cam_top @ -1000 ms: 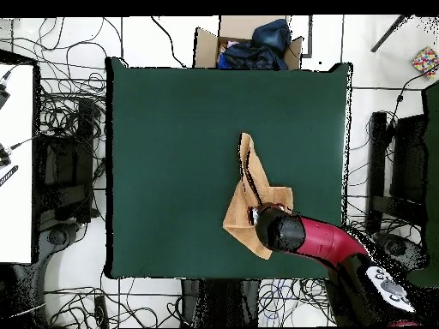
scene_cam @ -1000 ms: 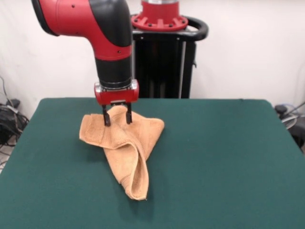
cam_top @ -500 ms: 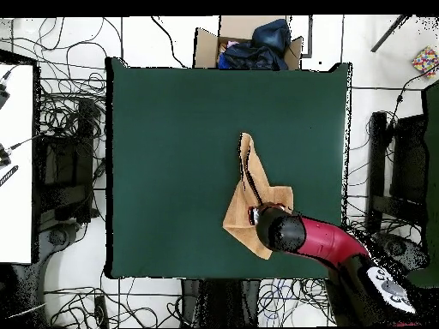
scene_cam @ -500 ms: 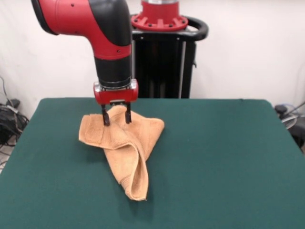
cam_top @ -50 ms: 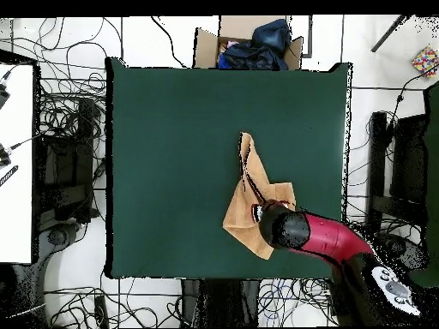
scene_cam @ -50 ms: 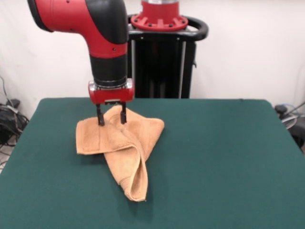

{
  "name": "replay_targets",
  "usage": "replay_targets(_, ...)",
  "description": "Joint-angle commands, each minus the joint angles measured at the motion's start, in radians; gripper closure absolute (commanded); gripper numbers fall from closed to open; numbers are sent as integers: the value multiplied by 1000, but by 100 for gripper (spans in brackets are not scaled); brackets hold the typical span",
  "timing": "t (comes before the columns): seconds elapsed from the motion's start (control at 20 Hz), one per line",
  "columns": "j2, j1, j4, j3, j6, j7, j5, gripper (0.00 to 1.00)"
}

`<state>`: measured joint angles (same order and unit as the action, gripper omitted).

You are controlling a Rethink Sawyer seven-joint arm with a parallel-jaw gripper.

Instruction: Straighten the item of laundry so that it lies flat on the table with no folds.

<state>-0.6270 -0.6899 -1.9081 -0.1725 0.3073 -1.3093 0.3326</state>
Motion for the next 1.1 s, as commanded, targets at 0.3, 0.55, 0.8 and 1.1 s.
replay_targets(0.3, 101, -21, 254, -39, 197, 4, 18, 0)
replay_targets(0.55, 112, -45, 269, -54, 207, 18, 28, 0)
replay_targets(0.8, 103, -52, 266, -58, 216, 19, 32, 0)
replay_targets(1.1, 73, -46, 232, -53, 206, -2, 33, 0)
